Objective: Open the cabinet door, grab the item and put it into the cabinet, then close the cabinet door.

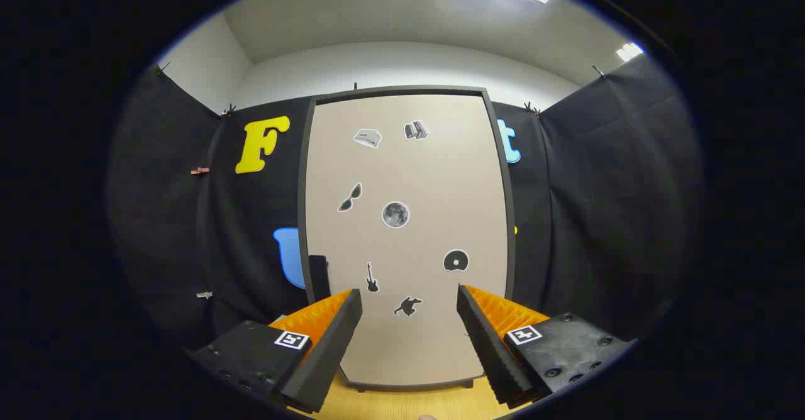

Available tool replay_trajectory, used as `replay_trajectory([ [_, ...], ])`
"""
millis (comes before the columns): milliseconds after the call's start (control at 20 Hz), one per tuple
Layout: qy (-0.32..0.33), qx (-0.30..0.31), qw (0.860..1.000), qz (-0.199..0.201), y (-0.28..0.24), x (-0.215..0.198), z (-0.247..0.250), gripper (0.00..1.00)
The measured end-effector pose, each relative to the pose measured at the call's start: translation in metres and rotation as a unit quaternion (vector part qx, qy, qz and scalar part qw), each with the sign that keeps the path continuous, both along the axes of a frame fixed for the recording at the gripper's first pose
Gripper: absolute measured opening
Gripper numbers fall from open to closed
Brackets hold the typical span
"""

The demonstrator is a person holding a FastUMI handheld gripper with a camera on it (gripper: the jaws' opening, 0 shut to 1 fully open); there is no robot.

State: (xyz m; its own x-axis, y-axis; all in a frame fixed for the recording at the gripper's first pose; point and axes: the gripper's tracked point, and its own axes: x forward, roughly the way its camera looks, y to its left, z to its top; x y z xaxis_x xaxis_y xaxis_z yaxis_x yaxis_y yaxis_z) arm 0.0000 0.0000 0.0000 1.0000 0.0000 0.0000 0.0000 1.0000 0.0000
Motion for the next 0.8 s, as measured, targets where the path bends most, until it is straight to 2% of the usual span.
replay_trajectory([
  [300,-0.001,0.000,1.000,0.005,0.011,0.002,0.000,0.98],
  [550,-0.002,-0.002,1.000,0.025,0.033,0.004,0.000,0.98],
  [800,-0.001,-0.008,1.000,0.019,0.033,0.004,0.000,0.97],
])
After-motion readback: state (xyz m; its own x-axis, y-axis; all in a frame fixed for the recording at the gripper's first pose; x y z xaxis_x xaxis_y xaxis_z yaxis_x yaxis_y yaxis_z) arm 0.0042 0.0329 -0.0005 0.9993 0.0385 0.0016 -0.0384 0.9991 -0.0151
